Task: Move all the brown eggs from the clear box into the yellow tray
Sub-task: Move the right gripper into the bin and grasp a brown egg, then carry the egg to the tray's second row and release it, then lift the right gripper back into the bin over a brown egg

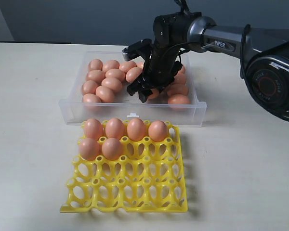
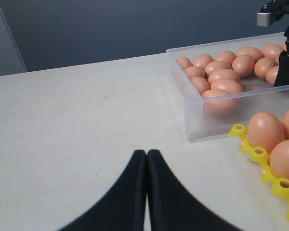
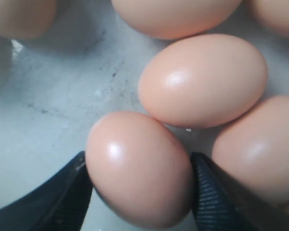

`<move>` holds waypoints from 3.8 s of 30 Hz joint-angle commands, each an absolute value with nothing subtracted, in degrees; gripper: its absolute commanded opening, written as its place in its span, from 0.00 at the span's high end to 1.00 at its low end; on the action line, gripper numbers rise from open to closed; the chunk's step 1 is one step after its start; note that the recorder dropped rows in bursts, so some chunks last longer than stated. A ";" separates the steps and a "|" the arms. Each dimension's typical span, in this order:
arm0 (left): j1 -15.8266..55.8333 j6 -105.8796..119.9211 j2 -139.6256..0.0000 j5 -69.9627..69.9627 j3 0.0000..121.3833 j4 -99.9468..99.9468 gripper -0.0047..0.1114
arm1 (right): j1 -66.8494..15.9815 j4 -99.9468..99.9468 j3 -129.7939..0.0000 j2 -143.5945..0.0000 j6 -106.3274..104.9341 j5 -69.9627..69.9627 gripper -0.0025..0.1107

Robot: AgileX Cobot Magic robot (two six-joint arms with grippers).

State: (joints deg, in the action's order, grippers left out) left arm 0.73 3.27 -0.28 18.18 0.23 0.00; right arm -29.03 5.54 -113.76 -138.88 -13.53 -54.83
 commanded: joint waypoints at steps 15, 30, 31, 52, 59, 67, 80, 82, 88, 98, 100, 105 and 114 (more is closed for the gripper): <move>0.50 3.24 0.00 17.58 0.00 0.00 0.96 | -32.49 33.18 -103.90 -123.23 -20.84 -30.96 0.98; 0.50 3.24 0.00 17.58 0.00 0.00 0.96 | -56.21 30.92 -37.38 -93.42 0.00 42.48 0.98; 0.50 3.24 0.00 17.58 0.00 0.00 0.96 | -57.30 29.82 -37.14 -93.69 0.75 41.45 0.98; 0.50 3.24 0.00 17.58 0.00 0.00 0.96 | -58.51 32.95 -34.72 -99.57 4.89 35.08 0.79; 0.50 3.24 0.00 17.58 0.00 0.00 0.96 | -60.75 31.92 -32.21 -99.57 6.24 36.22 0.79; 0.50 3.24 0.00 17.58 0.00 0.00 0.96 | -60.63 31.03 -32.21 -99.57 6.24 35.20 0.76; 0.50 3.24 0.00 17.58 0.00 0.00 0.96 | -60.63 32.27 -32.21 -99.57 6.62 34.18 0.54; 0.50 3.24 0.00 17.58 0.00 0.00 0.96 | -60.63 31.89 -32.21 -99.57 6.62 33.95 0.52; 0.50 3.24 0.00 17.58 0.00 0.00 0.96 | -60.63 32.61 -32.21 -99.57 6.62 33.46 0.31; 0.50 3.24 0.00 17.58 0.00 0.00 0.96 | -60.63 33.24 -32.45 -98.49 6.62 39.93 0.31; 0.50 3.24 0.00 17.58 0.00 0.00 0.96 | -60.33 36.68 -33.18 -97.18 5.94 40.88 0.31; 0.50 3.24 0.00 17.58 0.00 0.00 0.96 | -54.12 46.38 -39.12 -96.10 -4.50 34.46 0.37; 0.50 3.24 0.00 17.58 0.00 0.00 0.96 | -34.75 46.66 -61.18 -99.19 -18.12 2.71 0.40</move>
State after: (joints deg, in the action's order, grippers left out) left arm 0.73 3.27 -0.28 18.18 0.23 0.00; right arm -39.31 46.94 -54.86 -97.65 -16.05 9.61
